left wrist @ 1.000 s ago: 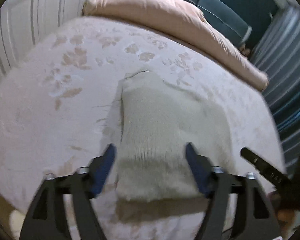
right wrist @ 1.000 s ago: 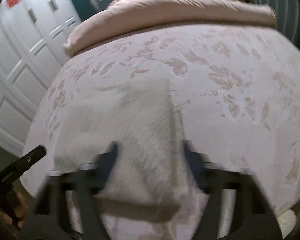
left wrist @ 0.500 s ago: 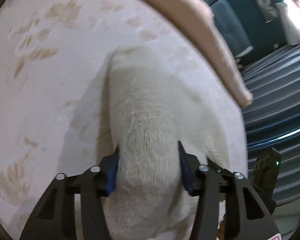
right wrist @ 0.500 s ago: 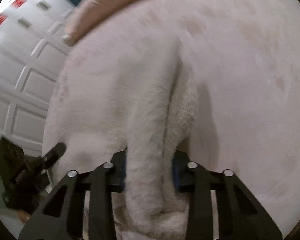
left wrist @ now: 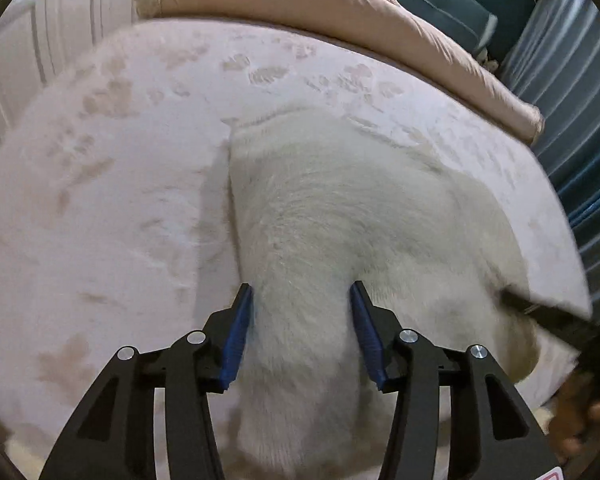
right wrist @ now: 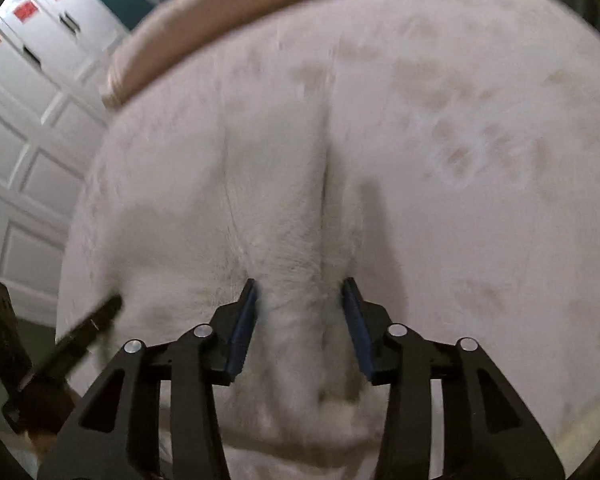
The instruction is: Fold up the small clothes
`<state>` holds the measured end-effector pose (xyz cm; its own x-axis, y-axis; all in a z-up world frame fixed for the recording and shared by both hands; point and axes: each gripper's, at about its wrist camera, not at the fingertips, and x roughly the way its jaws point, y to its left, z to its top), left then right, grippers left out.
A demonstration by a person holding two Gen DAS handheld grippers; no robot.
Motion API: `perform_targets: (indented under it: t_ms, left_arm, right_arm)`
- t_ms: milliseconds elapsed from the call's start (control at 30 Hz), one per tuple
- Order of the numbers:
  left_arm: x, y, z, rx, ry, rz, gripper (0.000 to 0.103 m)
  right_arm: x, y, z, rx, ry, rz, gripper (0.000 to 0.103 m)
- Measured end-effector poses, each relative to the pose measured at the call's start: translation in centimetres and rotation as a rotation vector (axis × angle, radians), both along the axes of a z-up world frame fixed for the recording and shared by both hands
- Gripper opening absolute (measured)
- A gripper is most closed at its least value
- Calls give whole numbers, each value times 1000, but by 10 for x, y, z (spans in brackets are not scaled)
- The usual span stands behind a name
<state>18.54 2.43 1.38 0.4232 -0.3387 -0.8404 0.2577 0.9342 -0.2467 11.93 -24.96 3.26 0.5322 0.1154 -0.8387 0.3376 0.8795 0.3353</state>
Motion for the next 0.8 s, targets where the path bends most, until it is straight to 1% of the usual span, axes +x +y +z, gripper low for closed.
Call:
perform_targets:
  t_ms: [33, 67, 100, 133, 167, 200, 233, 267, 300, 333, 367, 467, 533, 600, 667, 800]
  left_arm:
    - [-6, 1, 7, 5, -14, 4, 48]
    - [-10, 2, 9, 14, -24, 10, 48]
    - [-13, 1, 11, 34, -32, 14, 49]
    - [-13, 0, 9, 64, -37, 13, 49]
    - [-17, -3, 6, 94, -43, 9, 49]
    - [-18, -4, 0, 112, -40, 12, 51]
    - [-19, -5, -4, 133, -31, 19, 56]
    - [-19, -6, -8, 147, -18, 27, 57]
    - [-15, -8, -10, 149, -10, 32, 60]
    - [-14, -8, -12, 155, -4, 41, 61]
    - [-14, -6, -11, 162, -2, 50, 61]
    - [-24, -4, 4, 162, -11, 64, 60]
    - [-33, -5, 11, 171, -20, 69, 60]
    - [-43, -6, 15, 186, -30, 74, 60]
    - [-55, -7, 17, 202, -39, 76, 60]
    - [-79, -8, 15, 224, -47, 93, 68]
  right_arm:
    - [-11, 4, 15, -31, -46, -12, 40]
    - [-18, 8, 22, -49, -71, -11, 40]
    - [-24, 19, 27, -79, -86, 15, 37]
    - [-24, 26, 27, -104, -81, 39, 36]
    - [-23, 39, 18, -144, -55, 82, 36]
    - [-17, 40, 8, -163, -27, 106, 35]
    - [-12, 44, -11, -186, 28, 128, 34]
    - [-8, 46, -31, -214, 82, 139, 33]
    - [-8, 43, -36, -228, 90, 143, 34]
    - [-9, 44, -34, -234, 81, 136, 34]
    - [-10, 44, -24, -220, 76, 122, 34]
    - [-24, 45, 5, -169, 21, 101, 34]
    - [-32, 49, 13, -182, 12, 95, 35]
    - [-45, 51, 14, -198, 18, 84, 39]
    - [-60, 52, 8, -202, 34, 67, 41]
    - [-84, 61, 1, -238, 33, 49, 53]
